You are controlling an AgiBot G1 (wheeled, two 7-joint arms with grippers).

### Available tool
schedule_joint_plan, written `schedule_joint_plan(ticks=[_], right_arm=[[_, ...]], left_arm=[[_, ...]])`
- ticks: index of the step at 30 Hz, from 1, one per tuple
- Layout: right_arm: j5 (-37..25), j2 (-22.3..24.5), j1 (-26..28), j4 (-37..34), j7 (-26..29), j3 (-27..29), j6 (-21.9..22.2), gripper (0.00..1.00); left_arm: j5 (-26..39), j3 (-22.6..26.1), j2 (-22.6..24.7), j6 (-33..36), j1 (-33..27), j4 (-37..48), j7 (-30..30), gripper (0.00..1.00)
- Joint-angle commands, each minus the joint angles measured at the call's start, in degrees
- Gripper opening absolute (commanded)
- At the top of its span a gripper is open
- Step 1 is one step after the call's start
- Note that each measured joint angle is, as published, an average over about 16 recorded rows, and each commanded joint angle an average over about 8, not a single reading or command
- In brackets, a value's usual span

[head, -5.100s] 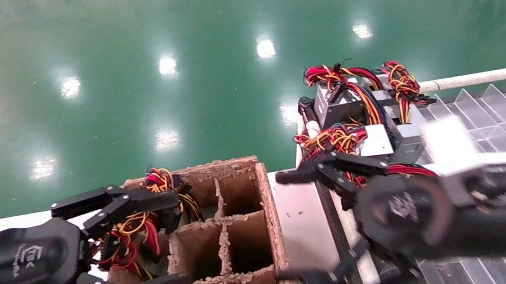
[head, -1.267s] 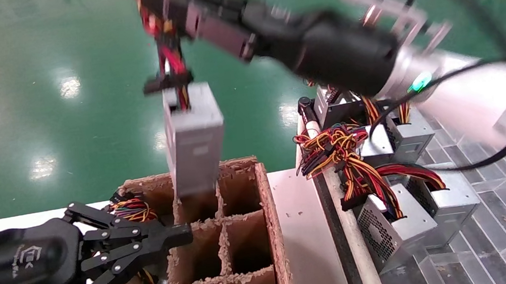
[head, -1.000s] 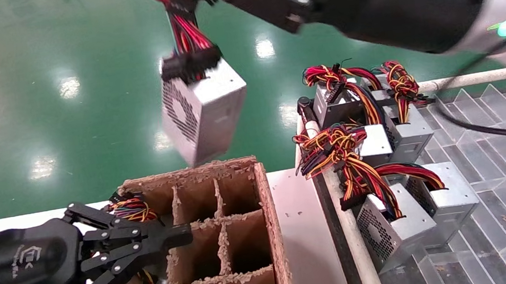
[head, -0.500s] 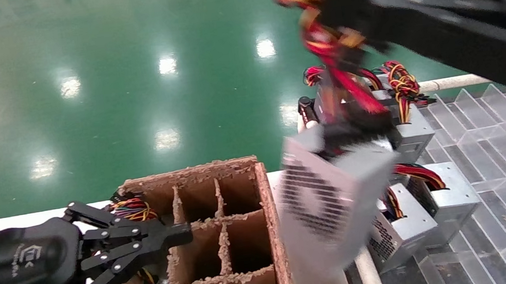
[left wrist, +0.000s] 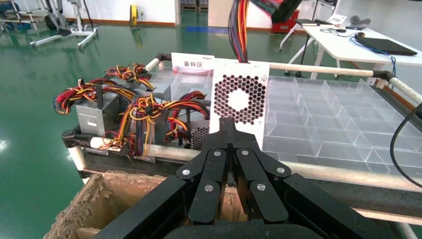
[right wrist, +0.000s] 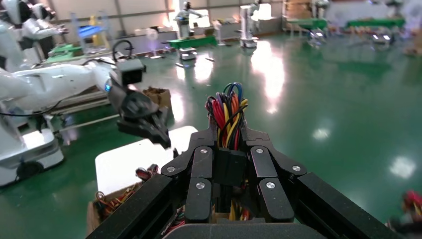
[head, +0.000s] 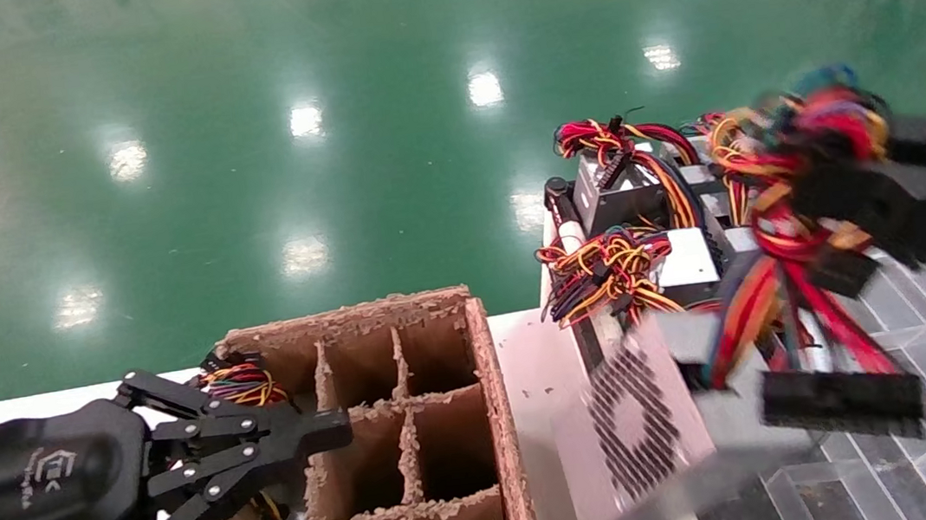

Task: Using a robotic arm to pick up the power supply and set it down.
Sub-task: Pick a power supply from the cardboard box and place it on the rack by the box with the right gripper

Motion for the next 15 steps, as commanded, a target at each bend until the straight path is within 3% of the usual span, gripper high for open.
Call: schedule_joint_plan(ticks=[1, 8, 15], right_arm=[[2.4, 2.1, -2.4, 0.0, -2.2, -1.2, -0.4, 0.0], [11.1, 10.7, -6.8, 0.0, -10.4, -8.9, -3.7, 0.0], [19.4, 19.7, -7.3, 0.0, -18.6, -20.7, -6.9, 0.0]], left_arm=[[0.0, 0.0, 0.0, 0.0, 0.0, 0.0, 0.0, 0.0], [0.0, 0.0, 0.0, 0.0, 0.0, 0.0, 0.0, 0.0], [0.0, 0.0, 0.0, 0.0, 0.0, 0.0, 0.0, 0.0]])
